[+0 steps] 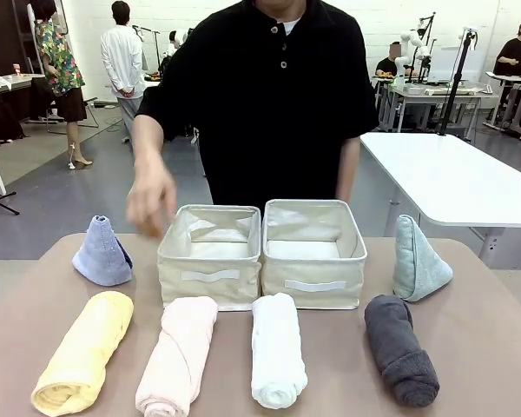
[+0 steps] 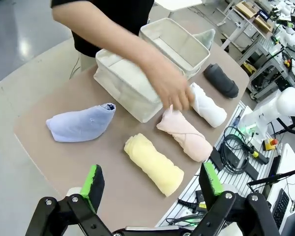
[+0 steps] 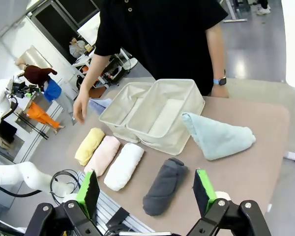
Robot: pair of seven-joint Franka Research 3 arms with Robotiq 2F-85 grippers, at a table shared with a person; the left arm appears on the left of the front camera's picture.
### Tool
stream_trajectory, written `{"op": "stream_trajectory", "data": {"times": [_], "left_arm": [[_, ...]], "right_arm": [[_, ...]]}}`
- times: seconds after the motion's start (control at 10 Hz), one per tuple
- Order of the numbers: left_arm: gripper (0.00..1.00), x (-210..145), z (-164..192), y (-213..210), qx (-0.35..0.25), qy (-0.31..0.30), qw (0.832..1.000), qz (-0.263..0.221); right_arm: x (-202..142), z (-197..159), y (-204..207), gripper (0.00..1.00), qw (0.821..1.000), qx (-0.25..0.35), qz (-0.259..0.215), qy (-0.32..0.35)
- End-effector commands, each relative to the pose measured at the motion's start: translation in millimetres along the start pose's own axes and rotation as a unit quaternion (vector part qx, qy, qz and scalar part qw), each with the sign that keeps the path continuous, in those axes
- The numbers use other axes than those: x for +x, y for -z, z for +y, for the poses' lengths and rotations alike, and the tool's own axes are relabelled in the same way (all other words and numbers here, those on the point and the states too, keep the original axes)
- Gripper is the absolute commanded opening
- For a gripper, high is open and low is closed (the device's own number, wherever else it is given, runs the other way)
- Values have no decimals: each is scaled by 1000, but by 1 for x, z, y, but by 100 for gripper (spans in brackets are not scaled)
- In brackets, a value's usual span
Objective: Sort the towels based on their folding style.
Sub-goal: Pick up one triangle-folded towel and place it in the left Fabric basket.
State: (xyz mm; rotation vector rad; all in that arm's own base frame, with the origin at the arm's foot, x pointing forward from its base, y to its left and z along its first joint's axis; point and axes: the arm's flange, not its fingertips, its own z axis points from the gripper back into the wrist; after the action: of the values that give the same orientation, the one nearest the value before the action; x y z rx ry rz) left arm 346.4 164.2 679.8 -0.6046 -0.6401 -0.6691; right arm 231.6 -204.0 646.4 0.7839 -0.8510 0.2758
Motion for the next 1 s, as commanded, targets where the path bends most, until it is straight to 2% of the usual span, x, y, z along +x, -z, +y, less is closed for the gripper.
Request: {"op": "stream_trajectory", "data": {"times": [0.0, 0.9], "left_arm": [[100, 0, 0, -2, 0, 1, 1000, -3], [100, 0, 0, -2, 0, 1, 1000, -3]], "right_arm": [[1, -1, 0, 100, 1000, 1, 0, 1], [1, -1, 0, 100, 1000, 1, 0, 1]]}}
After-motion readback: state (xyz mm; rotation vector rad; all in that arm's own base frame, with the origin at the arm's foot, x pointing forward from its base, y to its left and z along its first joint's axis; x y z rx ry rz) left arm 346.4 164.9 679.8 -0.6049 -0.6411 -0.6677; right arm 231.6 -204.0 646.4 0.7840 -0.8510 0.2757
